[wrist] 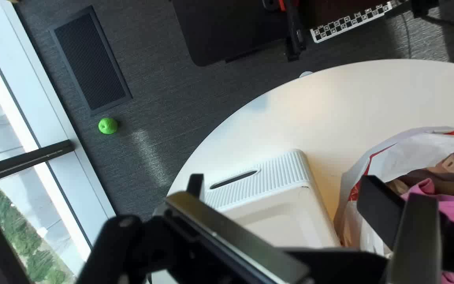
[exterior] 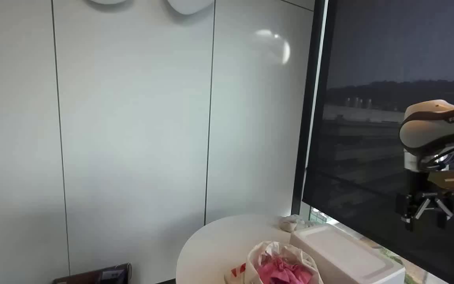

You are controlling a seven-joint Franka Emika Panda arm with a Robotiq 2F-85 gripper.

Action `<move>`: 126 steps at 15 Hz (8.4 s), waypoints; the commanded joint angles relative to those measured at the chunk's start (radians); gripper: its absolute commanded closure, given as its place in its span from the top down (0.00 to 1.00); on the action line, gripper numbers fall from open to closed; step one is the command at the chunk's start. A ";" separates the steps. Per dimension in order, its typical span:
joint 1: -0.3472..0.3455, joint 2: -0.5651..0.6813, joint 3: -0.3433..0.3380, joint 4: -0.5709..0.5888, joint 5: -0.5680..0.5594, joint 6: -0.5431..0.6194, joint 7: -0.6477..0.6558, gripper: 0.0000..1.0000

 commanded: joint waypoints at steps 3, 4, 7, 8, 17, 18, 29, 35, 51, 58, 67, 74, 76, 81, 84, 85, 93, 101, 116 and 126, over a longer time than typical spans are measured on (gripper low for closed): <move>0.011 -0.003 -0.009 0.012 -0.004 -0.003 0.004 1.00; 0.011 -0.003 -0.009 0.014 -0.004 -0.003 0.004 1.00; 0.011 -0.003 -0.009 0.014 -0.004 -0.003 0.004 1.00; 0.011 -0.003 -0.009 0.014 -0.004 -0.003 0.004 1.00; 0.053 0.083 0.007 -0.031 0.027 0.059 0.002 1.00; 0.073 0.107 0.016 -0.053 0.036 0.093 0.003 1.00; 0.266 0.446 0.266 -0.089 -0.011 0.562 0.223 1.00; 0.283 0.673 0.251 -0.015 -0.240 0.795 0.376 1.00; 0.361 1.066 0.075 0.282 -0.013 0.931 0.348 0.66; 0.354 0.987 0.082 0.221 0.045 0.864 0.311 0.13; 0.140 0.662 0.177 0.178 0.523 0.464 -0.072 0.07; 0.083 0.372 0.021 0.174 0.509 0.506 -0.007 0.07; 0.057 0.364 -0.010 0.200 0.450 0.558 0.015 0.07; 0.027 0.503 0.002 0.231 0.209 0.836 0.131 0.06; 0.038 0.633 0.003 0.273 0.027 0.908 0.276 0.06; 0.049 0.688 -0.007 0.300 -0.038 0.915 0.335 0.06; 0.122 0.835 -0.065 0.389 -0.045 0.850 0.361 0.43; 0.118 0.635 0.004 0.253 0.195 0.645 0.154 1.00; 0.397 0.774 0.206 0.001 -0.127 0.788 0.206 1.00; 0.416 1.044 0.080 0.211 -0.195 0.911 0.232 1.00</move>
